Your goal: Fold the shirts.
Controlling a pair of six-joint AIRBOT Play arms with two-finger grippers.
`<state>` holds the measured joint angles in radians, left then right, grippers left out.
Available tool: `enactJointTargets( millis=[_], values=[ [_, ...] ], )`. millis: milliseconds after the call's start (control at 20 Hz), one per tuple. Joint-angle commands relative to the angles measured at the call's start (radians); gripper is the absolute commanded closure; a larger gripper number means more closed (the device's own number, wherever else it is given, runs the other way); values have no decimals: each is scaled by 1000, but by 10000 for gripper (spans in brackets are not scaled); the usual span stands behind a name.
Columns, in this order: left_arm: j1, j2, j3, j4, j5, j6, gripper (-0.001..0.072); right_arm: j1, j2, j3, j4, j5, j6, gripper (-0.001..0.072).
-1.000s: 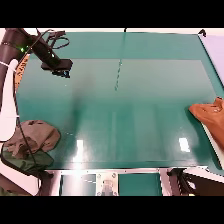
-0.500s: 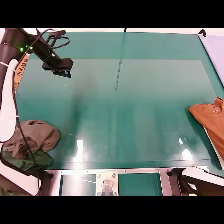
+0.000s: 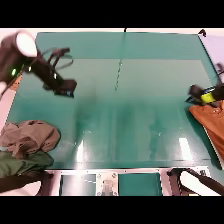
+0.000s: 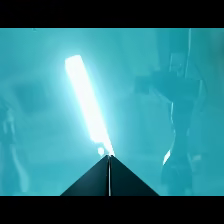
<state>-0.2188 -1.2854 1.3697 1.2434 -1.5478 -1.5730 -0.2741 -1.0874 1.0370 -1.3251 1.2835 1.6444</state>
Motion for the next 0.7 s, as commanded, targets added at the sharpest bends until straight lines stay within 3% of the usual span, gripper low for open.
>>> enactJointTargets(
  millis=[0, 150, 650],
  values=[
    [-13, 265, -371, 12, 101, -85, 686, 174, 119, -205, 10, -114, -34, 696],
    [-13, 373, -473, 43, 125, -98, 684, 234, 150, -235, 9, -154, -33, 695],
    [-13, 377, -473, 57, 130, -97, 684, 240, 149, -235, 9, -151, -30, 695]
  ],
)
